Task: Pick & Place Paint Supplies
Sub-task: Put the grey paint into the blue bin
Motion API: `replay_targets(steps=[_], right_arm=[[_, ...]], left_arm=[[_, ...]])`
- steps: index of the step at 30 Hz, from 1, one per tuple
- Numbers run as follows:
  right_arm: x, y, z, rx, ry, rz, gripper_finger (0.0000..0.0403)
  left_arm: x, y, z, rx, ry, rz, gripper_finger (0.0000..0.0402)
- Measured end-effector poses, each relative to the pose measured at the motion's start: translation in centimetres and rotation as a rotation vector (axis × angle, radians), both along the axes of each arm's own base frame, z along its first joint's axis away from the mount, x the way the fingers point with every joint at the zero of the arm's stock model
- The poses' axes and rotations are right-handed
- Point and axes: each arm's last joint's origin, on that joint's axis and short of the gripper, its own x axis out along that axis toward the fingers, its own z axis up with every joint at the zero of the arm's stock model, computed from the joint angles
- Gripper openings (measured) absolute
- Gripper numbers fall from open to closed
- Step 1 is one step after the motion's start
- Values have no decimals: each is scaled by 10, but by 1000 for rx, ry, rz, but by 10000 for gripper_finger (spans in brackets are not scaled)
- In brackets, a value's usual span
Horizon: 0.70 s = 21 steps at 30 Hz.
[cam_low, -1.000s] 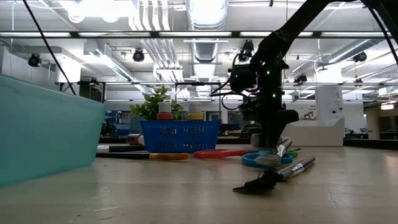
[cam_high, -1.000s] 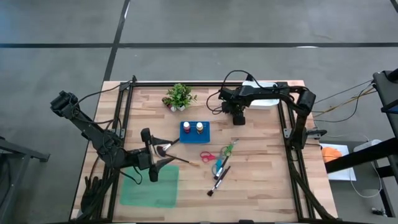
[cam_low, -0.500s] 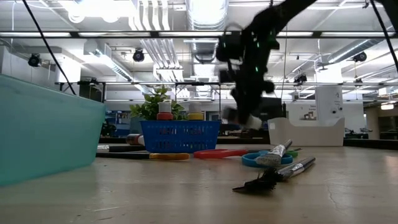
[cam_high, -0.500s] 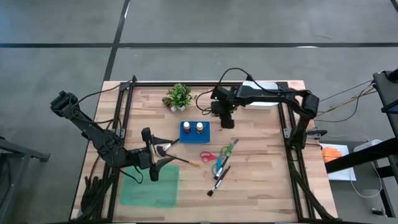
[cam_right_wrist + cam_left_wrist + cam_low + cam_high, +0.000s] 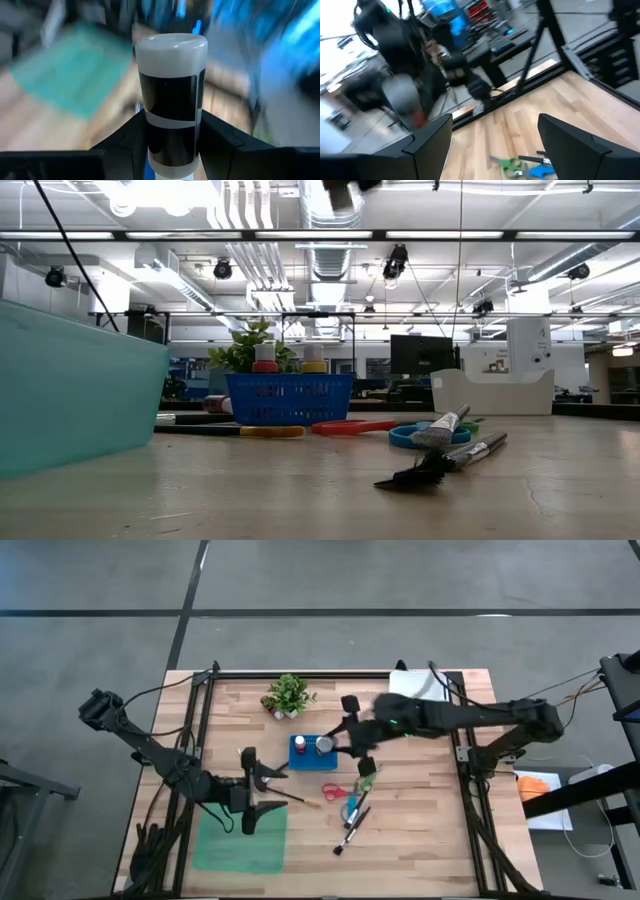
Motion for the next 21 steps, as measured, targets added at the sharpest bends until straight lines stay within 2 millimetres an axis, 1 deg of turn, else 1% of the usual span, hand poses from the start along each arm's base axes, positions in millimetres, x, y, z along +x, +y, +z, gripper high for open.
replay_targets(steps=[3,6,9,12,14,17,21], right_arm=[[-9,26,17,-27,-213,92,134],[-18,44,21,-47,-356,166,134],[-22,53,14,-44,-439,206,134],[-25,60,3,-28,-511,243,134],[-26,65,-3,-14,-574,299,134],[-32,72,-11,19,-650,401,134],[-41,80,-15,42,-772,507,134]], left_arm=[[9,2,-3,20,-13,-30,302],[17,1,-3,36,-49,-24,302],[22,-1,4,-10,-159,-53,302],[28,-3,10,-65,-263,-183,302],[32,-2,12,-122,-317,-258,302],[40,2,11,-172,-363,-347,302],[53,2,2,-165,-398,-469,302]])
